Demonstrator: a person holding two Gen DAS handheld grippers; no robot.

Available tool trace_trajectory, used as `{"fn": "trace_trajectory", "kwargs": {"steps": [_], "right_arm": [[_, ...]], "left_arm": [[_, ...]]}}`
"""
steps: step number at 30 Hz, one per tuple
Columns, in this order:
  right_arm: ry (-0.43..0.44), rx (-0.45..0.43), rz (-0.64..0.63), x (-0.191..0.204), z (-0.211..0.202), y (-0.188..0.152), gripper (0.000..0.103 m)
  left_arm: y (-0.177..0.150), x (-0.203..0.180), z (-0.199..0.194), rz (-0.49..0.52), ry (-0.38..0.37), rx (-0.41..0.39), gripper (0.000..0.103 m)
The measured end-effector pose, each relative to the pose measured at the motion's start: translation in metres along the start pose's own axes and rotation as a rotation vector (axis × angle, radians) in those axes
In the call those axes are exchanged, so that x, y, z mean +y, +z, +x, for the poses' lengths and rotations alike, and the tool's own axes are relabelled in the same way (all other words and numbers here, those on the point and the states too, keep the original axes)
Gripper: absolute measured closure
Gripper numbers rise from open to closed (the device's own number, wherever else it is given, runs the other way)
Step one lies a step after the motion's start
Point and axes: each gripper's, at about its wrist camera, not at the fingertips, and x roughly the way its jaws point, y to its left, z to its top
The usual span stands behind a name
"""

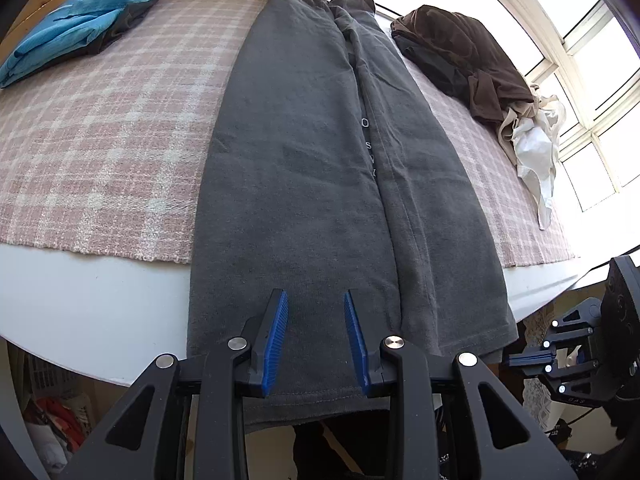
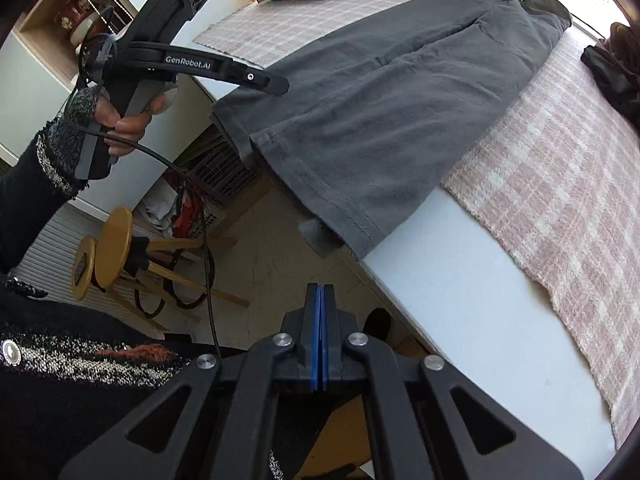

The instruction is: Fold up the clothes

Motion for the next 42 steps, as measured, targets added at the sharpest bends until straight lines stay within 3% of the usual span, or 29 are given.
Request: {"fn": "trace_trajectory", "kwargs": {"steps": [2,4,8,16,20,25,34,37,42], "right_arm": [[0.008,-0.044,0.062,-0.01,-0.009,0.003,0.102],[-0.036,-0.061,0.055,-0.011,-0.013,0.006,0.1],[-0.086,0.001,-0.007,-0.004,0.002,0.012,0.1],[-0.135,0.034,-0.011,-0.002,0.016,0.02,0.093],[-0.201,-0.016,0.023,-0.004,0.004,0.013,0.092],[-0.208,-0.029,-0.007,0.002,0.012,0.016,0.074],[-0.223,-0.061,-0.039,0.009,0.023,0.026,0.072],[-0.175,-0.072,-0.022,0.004,0.017,0.023,0.072],[-0.178,-0.094,0.017,-0.004,0.016,0.028,0.075]], "left_arm": [[0.001,-0.003,-0.002,0.016,0.002,0.0,0.075],[0.002,-0.005,-0.002,0.026,0.011,-0.003,0.075],[0.004,-0.009,-0.003,0.037,0.006,0.001,0.075],[0.002,-0.013,-0.006,0.041,0.001,-0.007,0.075],[0.001,-0.013,-0.009,0.037,-0.001,-0.01,0.075],[0.003,-0.012,-0.008,0.033,-0.008,-0.011,0.075],[0.004,-0.021,-0.008,0.059,-0.015,-0.006,0.075],[0.005,-0.021,-0.01,0.065,-0.016,-0.008,0.075],[0.007,-0.017,-0.008,0.06,-0.012,-0.009,0.075]]}}
